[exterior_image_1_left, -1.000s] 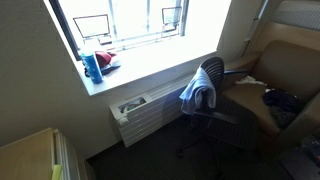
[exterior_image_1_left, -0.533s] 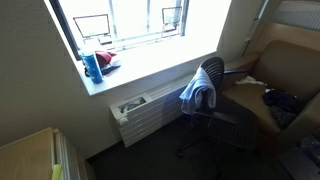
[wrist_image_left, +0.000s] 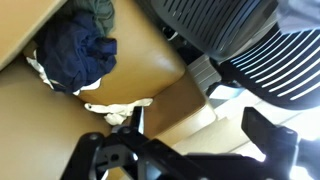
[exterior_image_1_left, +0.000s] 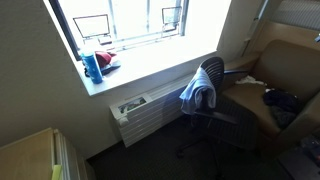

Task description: Pick up the black cloth on the right side of the couch and place it on the chair seat

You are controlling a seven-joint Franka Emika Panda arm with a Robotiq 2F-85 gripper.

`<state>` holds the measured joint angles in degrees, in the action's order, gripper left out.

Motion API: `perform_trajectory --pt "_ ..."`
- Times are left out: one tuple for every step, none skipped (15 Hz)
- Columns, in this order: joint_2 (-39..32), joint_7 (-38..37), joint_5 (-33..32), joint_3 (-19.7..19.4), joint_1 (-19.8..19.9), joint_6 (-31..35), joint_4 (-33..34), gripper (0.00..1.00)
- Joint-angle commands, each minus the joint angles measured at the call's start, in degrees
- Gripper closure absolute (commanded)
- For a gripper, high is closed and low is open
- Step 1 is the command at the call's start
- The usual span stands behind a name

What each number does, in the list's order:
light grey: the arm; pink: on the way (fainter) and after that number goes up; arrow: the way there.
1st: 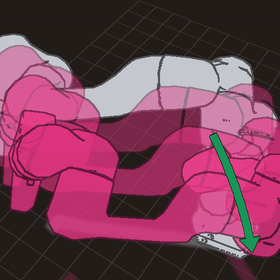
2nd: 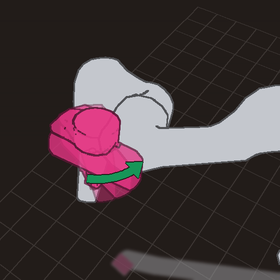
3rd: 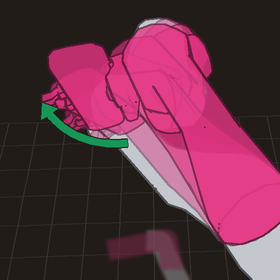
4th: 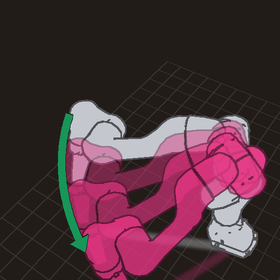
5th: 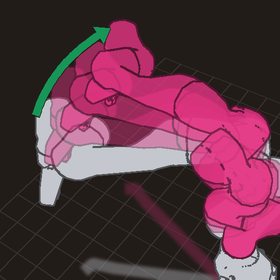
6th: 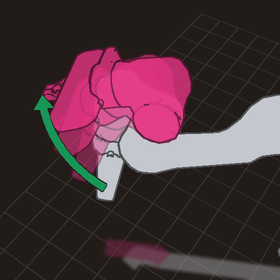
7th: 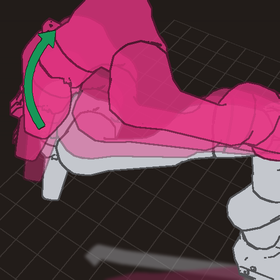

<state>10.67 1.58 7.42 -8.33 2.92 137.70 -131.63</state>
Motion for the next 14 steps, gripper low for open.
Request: perform_trajectory --pt "-5.0 -5.1 -1.6 -1.2 4.4 12.0 -2.6 0.0" --pt "-4.5 -9.2 -3.3 -1.2 5.4 10.6 -1.6 0.0" --pt "-4.4 -4.1 -1.3 -1.2 4.2 9.8 -2.1 0.0" --pt "-5.0 -6.2 -2.2 -1.3 5.0 10.3 -1.9 0.0" --pt "-5.0 -7.3 -2.5 -1.3 5.4 10.3 -1.7 0.0" --pt "-6.9 -9.7 -5.6 -0.8 5.7 11.8 -1.7 0.0" --pt "-11.2 -14.6 -12.1 -0.1 6.7 9.9 -0.5 0.0" --pt "-14.0 -14.1 -11.0 -0.6 6.2 10.3 -1.4 0.0" --pt "-15.7 -14.9 -10.7 -1.0 5.8 9.0 -1.6 0.0" --pt "-18.5 -13.9 -8.9 -1.2 5.4 8.5 -1.7 0.0" --pt "-22.2 -17.5 -12.2 -1.6 5.2 8.8 -1.1 0.0" --pt "-26.6 -19.5 -13.3 -2.2 4.6 8.6 0.3 0.0" --pt "-30.3 -22.0 -14.4 -2.9 3.7 7.4 2.2 0.0" --pt "-33.5 -23.2 -14.7 -3.3 3.0 4.9 4.4 0.0"
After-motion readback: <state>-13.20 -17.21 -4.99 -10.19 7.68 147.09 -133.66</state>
